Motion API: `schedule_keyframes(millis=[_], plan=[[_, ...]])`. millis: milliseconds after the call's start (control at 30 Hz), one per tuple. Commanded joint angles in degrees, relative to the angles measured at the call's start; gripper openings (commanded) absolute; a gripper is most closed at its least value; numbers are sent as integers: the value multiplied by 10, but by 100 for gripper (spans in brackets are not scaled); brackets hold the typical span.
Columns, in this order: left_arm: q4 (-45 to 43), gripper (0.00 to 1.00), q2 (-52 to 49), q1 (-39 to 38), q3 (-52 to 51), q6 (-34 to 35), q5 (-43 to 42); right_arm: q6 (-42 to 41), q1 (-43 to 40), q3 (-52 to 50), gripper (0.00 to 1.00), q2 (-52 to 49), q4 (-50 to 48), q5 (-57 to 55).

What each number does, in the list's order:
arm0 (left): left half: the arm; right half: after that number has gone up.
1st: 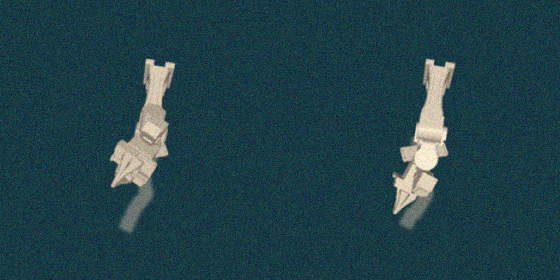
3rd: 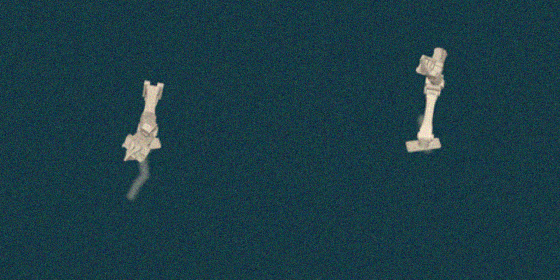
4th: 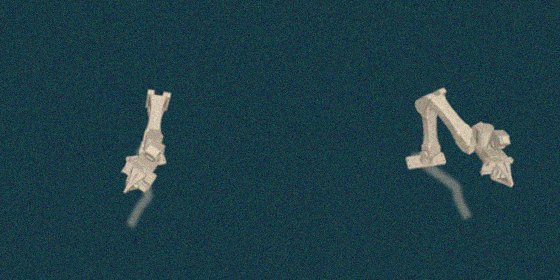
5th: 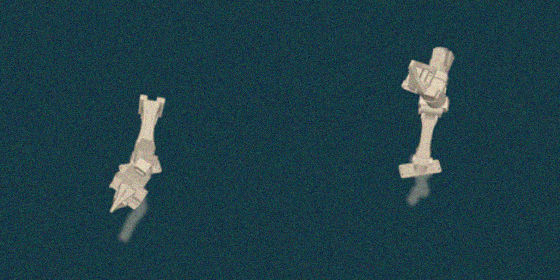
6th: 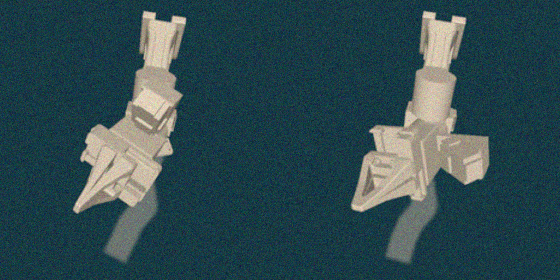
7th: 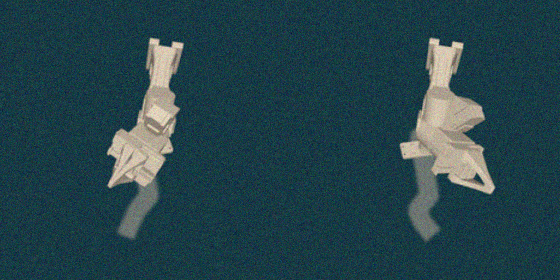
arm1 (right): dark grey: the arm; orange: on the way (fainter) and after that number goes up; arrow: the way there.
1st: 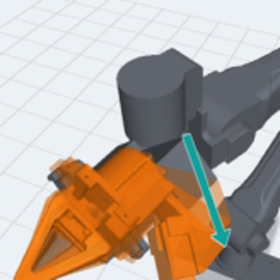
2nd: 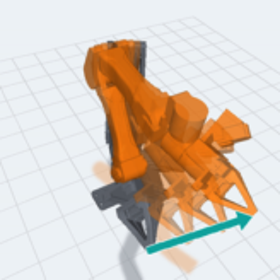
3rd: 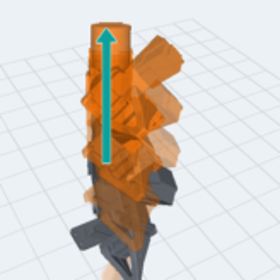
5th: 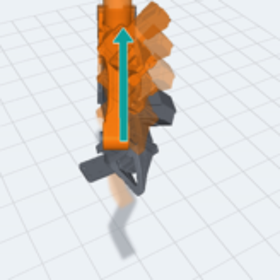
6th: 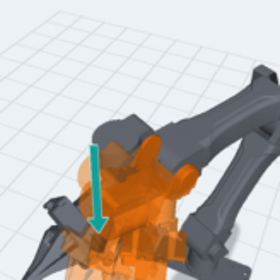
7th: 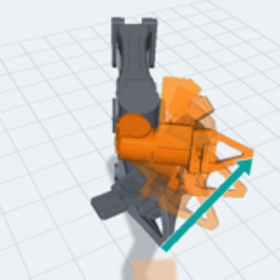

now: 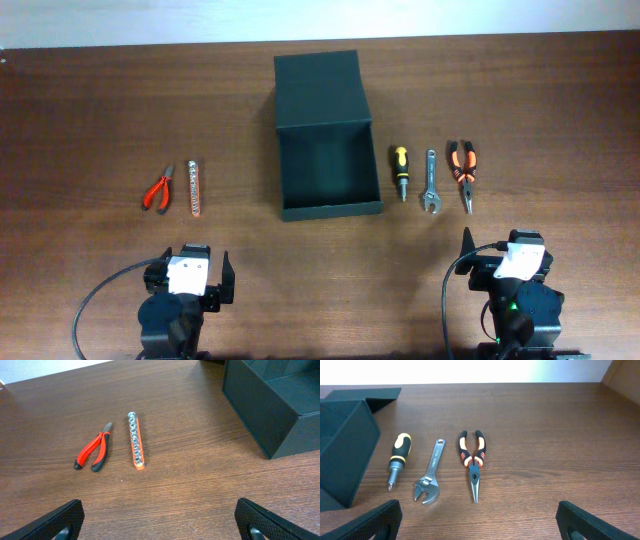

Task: Pack container

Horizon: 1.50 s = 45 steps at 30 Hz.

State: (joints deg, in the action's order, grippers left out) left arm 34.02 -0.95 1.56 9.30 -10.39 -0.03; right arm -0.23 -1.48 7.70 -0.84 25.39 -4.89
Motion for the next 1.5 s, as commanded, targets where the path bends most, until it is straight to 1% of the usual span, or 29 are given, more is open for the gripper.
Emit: schedule_keyframes(millis=[0, 1067, 1267, 1333, 1467], plan=[[1, 99, 6, -3, -4, 5, -8, -7, -5, -3, 99, 5, 2, 2], [0, 99, 6, -3, -4, 5, -8, -7, -5, -3, 99, 5, 2, 2], [-11, 99, 6, -3, -4, 5, -8, -7, -5, -3, 99, 5, 2, 2], [-11, 99, 6, -3, -4, 5, -22, -7, -5, -3, 99, 5, 1, 2], [-42, 99, 6, -3, -4, 5, -28, -7, -5, -3, 99, 5, 2, 3]])
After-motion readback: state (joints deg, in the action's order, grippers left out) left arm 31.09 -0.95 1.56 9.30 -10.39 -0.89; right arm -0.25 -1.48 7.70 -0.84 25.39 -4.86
